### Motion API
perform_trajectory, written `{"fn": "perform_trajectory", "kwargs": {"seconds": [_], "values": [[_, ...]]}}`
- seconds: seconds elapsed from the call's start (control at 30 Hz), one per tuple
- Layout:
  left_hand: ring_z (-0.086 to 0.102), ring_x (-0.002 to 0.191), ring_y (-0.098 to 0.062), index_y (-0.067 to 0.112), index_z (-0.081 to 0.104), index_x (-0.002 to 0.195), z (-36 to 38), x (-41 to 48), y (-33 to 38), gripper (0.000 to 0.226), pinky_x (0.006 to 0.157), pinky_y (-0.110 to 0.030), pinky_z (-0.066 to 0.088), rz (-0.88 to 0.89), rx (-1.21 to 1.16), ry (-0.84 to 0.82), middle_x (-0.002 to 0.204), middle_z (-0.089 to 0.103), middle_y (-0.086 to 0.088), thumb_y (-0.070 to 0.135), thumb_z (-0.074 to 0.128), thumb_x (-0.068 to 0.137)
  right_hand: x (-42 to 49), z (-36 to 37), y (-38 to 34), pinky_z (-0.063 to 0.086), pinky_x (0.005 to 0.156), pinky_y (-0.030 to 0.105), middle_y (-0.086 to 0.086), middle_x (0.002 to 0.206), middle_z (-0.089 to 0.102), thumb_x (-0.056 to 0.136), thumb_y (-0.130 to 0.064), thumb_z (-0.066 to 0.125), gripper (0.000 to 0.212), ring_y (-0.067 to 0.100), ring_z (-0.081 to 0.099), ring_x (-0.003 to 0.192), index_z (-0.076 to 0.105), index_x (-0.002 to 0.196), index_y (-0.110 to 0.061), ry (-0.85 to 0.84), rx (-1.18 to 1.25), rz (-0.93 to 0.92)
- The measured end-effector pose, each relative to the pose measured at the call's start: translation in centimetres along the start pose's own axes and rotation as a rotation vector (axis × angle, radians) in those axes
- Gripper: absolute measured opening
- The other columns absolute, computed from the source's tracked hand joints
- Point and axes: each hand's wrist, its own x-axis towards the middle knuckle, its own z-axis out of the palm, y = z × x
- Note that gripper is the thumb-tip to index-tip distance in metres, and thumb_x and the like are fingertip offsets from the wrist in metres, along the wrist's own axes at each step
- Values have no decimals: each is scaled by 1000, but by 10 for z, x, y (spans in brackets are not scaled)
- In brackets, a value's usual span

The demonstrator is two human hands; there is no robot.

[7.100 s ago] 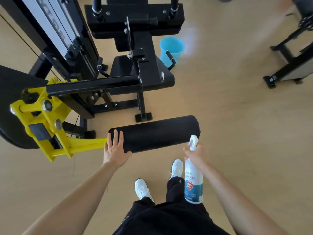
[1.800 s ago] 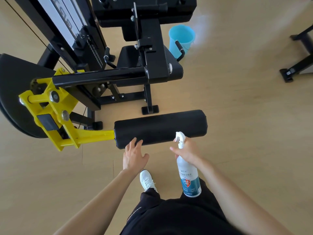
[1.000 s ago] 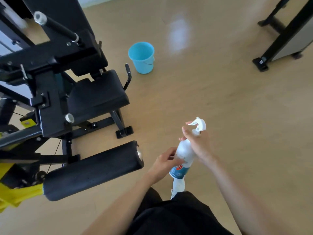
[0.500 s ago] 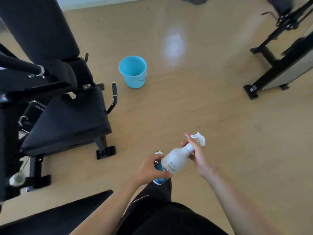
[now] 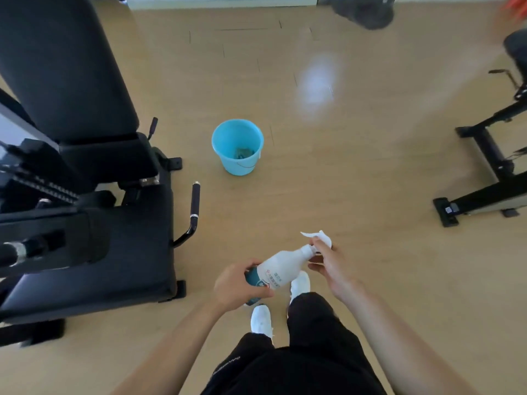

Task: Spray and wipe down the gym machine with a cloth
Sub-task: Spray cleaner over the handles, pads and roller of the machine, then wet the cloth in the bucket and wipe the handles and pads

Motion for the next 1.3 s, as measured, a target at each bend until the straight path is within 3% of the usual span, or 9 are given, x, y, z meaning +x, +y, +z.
{"fn": "perform_trajectory", "kwargs": {"seconds": [0.23, 0.5, 0.63, 0.77, 0.87, 0.97, 1.03, 1.2, 1.3], "values": [[67, 93, 3, 53, 59, 99, -52, 109, 34, 59, 84, -33, 62, -116, 37, 44, 101, 68, 22, 62, 87, 48, 120, 34, -78, 56, 79, 35, 7, 95, 67, 103, -24, 58, 17, 22, 62, 79, 68, 96, -12, -81, 3, 82], [61, 97, -1, 42, 61, 121, -133, 270, 100, 75, 86, -30, 56, -170, 195, 111, 106, 64, 21, 72, 78, 55, 292, 78, -202, 57, 97, 44, 8, 95, 68, 102, -32, 60, 23, 22, 67, 81, 64, 103, -9, -152, -152, 138], [61, 99, -7, 39, 58, 123, -171, 352, 121, 71, 84, -31, 54, -196, 175, 108, 108, 63, 19, 68, 79, 62, 371, 107, -260, 60, 83, 34, 4, 92, 67, 104, -30, 58, 15, 17, 65, 76, 64, 100, -17, -178, -187, 86], [62, 108, -12, 37, 52, 130, -198, 443, 113, 71, 91, -38, 57, -251, 115, 27, 116, 63, 16, 59, 80, 69, 455, 143, -287, 57, 63, 23, 9, 96, 66, 104, -28, 58, 25, 17, 66, 76, 61, 110, -4, -198, -317, 6], [61, 110, -15, 30, 52, 134, -212, 515, 93, 61, 90, -32, 52, -288, 113, -105, 120, 64, 11, 49, 77, 82, 515, 168, -282, 57, 68, 34, 8, 88, 63, 102, -29, 62, 22, 23, 65, 77, 57, 89, -12, -149, -399, -12], [61, 118, -20, 23, 55, 138, -227, 588, 61, 52, 94, -35, 49, -320, 146, -149, 132, 65, 4, 40, 69, 91, 598, 179, -229, 55, 69, 49, 1, 75, 58, 83, -55, 64, 38, 26, 60, 71, 53, 78, -19, -50, -444, -23], [58, 126, -19, 25, 55, 140, -238, 637, 36, 49, 100, -35, 47, -335, 179, -136, 138, 62, 5, 36, 65, 93, 640, 185, -193, 49, 67, 45, 1, 74, 53, 77, -59, 58, 44, 24, 54, 70, 50, 75, -16, 4, -463, -23], [59, 124, -18, 26, 56, 140, -245, 757, -33, 46, 103, -37, 49, -379, 233, -135, 136, 62, 9, 35, 59, 95, 705, 213, -150, 29, 60, 30, -4, 69, 41, 93, -13, 66, 37, 20, 40, 69, 39, 69, -19, 121, -618, 78], [57, 127, -18, 27, 57, 139, -231, 831, -83, 45, 105, -36, 47, -377, 297, -133, 137, 62, 8, 32, 60, 95, 766, 220, -102, 38, 75, 30, 1, 94, 57, 93, -10, 67, 17, 23, 55, 88, 53, 90, -18, 124, -627, 133]]}}
